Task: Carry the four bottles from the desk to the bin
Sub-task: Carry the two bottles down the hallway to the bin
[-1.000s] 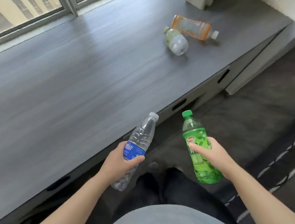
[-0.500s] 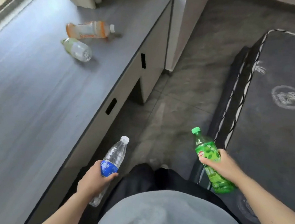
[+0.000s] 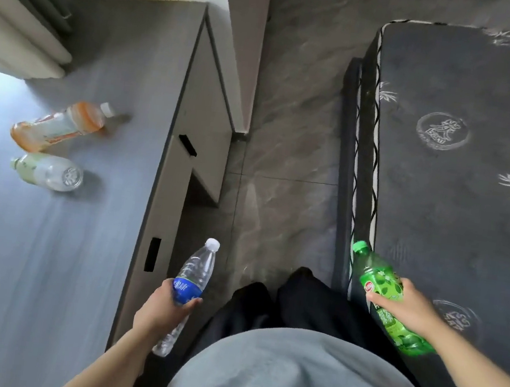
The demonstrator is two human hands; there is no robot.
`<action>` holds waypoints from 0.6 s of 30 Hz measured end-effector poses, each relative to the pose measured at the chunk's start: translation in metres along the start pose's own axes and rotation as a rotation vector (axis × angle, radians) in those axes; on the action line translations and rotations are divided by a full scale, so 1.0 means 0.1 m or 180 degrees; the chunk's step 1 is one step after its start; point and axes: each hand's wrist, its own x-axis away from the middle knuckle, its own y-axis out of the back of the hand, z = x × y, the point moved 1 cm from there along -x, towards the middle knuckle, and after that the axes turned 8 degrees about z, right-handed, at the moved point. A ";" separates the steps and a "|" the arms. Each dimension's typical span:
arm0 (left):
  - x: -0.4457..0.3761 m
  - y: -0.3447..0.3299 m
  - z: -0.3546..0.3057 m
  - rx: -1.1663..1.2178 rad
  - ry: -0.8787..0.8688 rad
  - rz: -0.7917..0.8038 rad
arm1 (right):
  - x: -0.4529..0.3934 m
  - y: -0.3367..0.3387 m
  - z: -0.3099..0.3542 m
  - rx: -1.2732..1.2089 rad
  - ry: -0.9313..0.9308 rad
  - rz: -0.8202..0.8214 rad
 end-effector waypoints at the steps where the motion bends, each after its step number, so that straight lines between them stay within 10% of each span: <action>1: -0.09 0.08 -0.14 -0.0056 -0.0053 -0.0009 | 0.00 0.03 -0.04 -0.0098 -0.0074 -0.0011; 18: -1.24 0.74 -2.09 -0.0059 -0.0019 -0.0144 | -1.26 1.51 0.78 -0.1024 -0.0150 -0.0003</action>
